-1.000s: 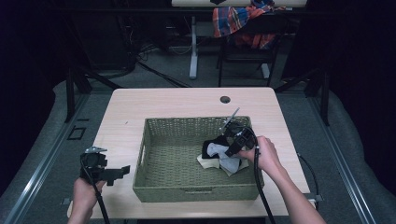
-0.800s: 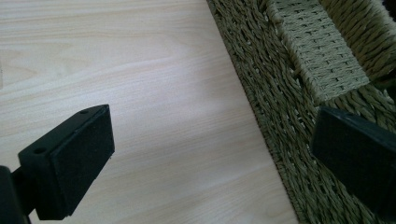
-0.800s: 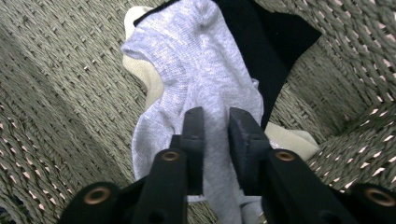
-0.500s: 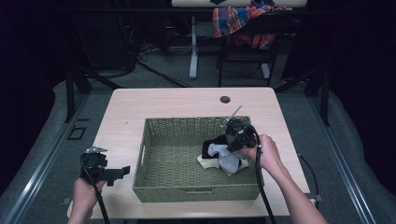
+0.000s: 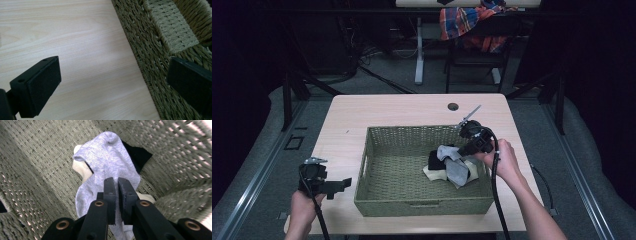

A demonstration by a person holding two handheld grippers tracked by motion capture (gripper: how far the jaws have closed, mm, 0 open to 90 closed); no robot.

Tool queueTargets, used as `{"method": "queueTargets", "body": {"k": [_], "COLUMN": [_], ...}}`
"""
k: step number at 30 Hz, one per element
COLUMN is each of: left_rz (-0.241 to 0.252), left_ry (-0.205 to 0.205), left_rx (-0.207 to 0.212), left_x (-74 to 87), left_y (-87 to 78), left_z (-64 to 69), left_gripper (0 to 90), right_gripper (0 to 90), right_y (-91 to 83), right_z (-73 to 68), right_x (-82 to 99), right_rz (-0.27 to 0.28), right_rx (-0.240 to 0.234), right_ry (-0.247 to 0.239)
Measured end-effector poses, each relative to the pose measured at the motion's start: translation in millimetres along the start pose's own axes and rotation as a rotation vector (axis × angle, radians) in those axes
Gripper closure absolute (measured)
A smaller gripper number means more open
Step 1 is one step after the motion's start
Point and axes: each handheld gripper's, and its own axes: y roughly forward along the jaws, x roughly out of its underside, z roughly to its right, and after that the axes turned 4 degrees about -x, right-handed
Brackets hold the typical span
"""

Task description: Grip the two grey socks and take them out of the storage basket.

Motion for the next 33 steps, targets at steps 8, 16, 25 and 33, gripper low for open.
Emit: {"method": "queueTargets", "body": {"k": [8,16,25,33], "left_rz": [-0.001,-0.004,-0.005,-0.005], "left_ry": [0.001,0.001,0.001,0.002], "left_rx": [0.001,-0.001,-0.004,-0.008], "left_x": [-0.1,-0.1,-0.1,0.0], "left_y": [0.3,0.5,0.7,0.5], "left_z": [0.1,0.0,0.4,0.6], "left_gripper": [0.0,0.0,0.0,0.0], "right_gripper": [85.5,85.6,85.7,85.8], "right_y": [-22.6,-35.5,-51.6,-74.0], "right_z": [-2.3,-7.7,-6.2,-2.4], "right_x": [-0.5,-1.7,1.6,8.2], "right_rz": [0.049,0.086,0.125,0.177], "right_rx": [0.008,0.015,0.028,0.05], "right_ry": [-0.008,-0.017,-0.004,0.008]}}
